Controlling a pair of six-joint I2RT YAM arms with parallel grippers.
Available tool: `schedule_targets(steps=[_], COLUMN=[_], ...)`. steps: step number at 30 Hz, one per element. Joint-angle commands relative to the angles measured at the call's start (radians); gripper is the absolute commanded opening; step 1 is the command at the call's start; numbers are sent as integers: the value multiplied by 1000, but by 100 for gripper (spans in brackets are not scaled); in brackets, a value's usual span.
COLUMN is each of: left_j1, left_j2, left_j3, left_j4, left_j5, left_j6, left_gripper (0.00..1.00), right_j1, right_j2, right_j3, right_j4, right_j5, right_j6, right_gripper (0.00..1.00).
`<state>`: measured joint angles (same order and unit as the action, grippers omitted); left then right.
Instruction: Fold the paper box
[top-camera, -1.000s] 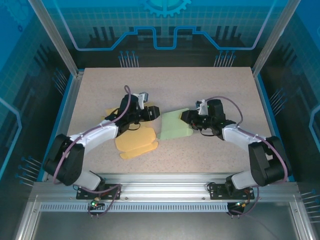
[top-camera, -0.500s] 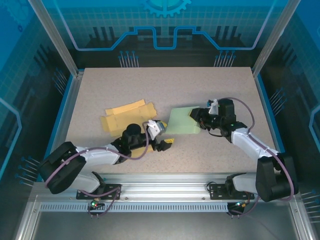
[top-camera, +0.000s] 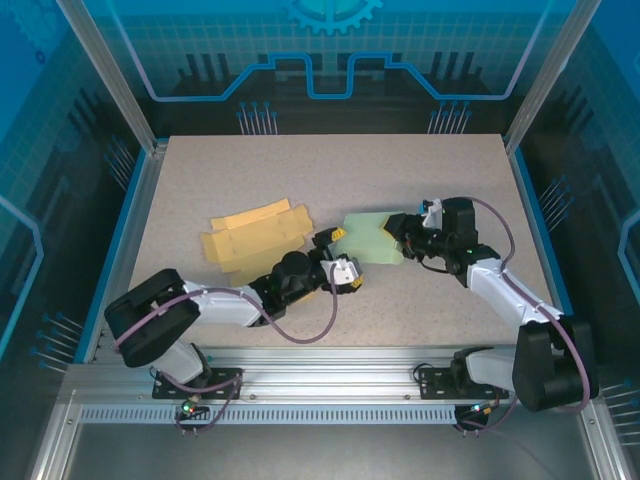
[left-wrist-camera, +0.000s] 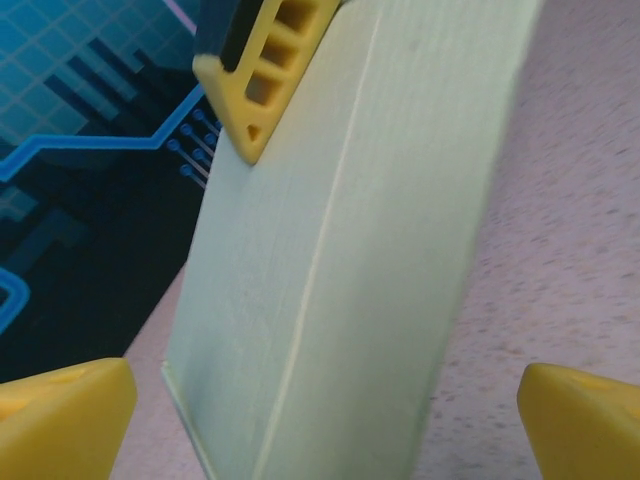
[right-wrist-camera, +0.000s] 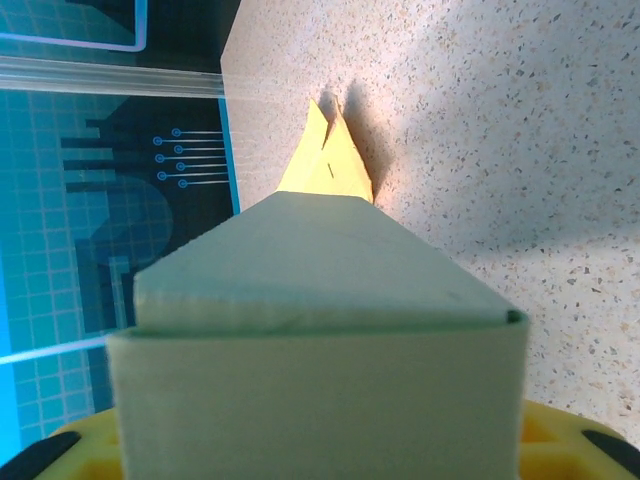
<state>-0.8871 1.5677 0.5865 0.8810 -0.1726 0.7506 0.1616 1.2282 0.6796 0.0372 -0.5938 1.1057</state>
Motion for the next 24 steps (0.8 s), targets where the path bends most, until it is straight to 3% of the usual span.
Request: schedule_targets(steps=[1, 10, 15, 24], left_j1=[-6, -23, -38, -43], left_j2=[52, 153, 182, 136], left_j3=[69, 138, 139, 133], left_j4=[44, 119, 208, 124], left_j5=[-123, -266, -321, -316], left_j6=[98, 200, 250, 245], left_gripper=[99, 89, 69, 50], right_j1=[-10, -10, -10, -9], right_j2=[-24, -36, -26, -15], right_j3=[-8, -15, -12, -4], right_j4=[-2, -3, -11, -40], right_j5=[-29, -21, -17, 0], right_j6=[22, 28, 20, -8], right_gripper=[47, 48, 48, 54])
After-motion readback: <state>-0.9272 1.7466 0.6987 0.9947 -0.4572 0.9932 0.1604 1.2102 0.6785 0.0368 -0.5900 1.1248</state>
